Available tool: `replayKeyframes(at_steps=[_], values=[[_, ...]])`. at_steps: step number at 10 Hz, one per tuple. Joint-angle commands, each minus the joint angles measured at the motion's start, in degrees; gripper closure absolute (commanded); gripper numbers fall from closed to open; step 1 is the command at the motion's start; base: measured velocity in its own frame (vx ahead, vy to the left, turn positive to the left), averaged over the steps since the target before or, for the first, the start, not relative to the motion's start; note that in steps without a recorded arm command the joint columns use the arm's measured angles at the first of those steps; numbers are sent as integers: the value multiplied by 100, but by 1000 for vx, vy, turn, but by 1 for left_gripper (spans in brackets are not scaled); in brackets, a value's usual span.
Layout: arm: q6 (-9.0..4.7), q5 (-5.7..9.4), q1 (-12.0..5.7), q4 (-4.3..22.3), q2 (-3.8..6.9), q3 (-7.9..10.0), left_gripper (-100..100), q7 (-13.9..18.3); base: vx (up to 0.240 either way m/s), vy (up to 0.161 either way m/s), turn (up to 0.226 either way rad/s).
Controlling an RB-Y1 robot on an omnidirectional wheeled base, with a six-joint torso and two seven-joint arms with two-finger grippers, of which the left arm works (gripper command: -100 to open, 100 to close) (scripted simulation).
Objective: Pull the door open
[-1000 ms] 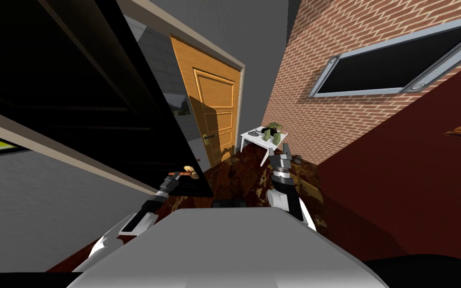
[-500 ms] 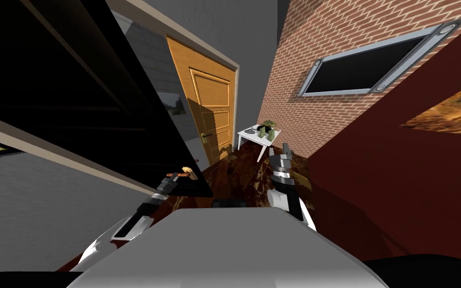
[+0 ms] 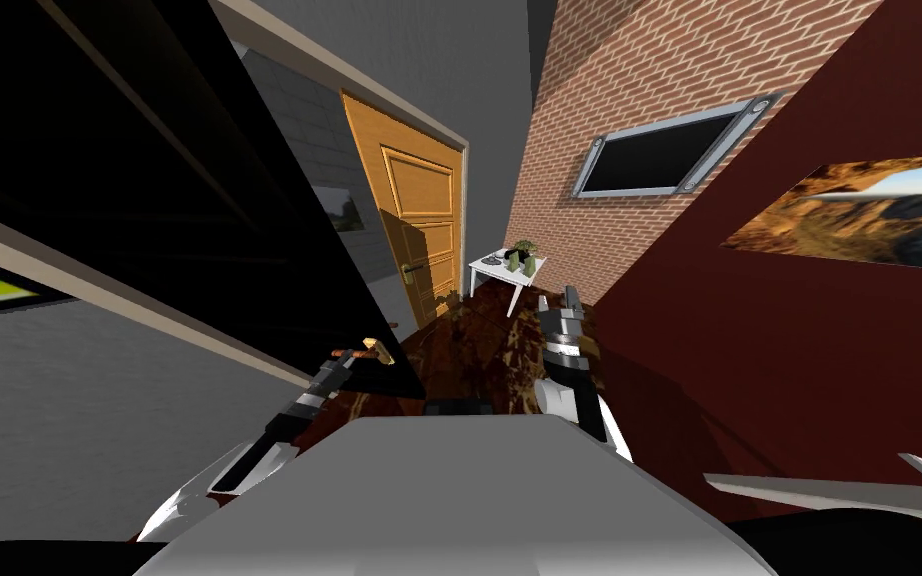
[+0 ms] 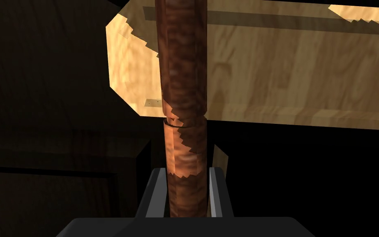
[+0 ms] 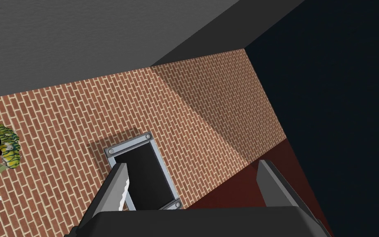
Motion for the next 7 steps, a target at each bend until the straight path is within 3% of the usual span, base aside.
replayKeyframes(at_steps=[1,2,7], values=[[-117,-22,44,-29,13,-67,100,26,-182,83,-111],[-51,-4,35,-8,27,-23,100,17,-86,42,-26],[-336,-46,49,140,115,-135,100,122,-203,67,-166]])
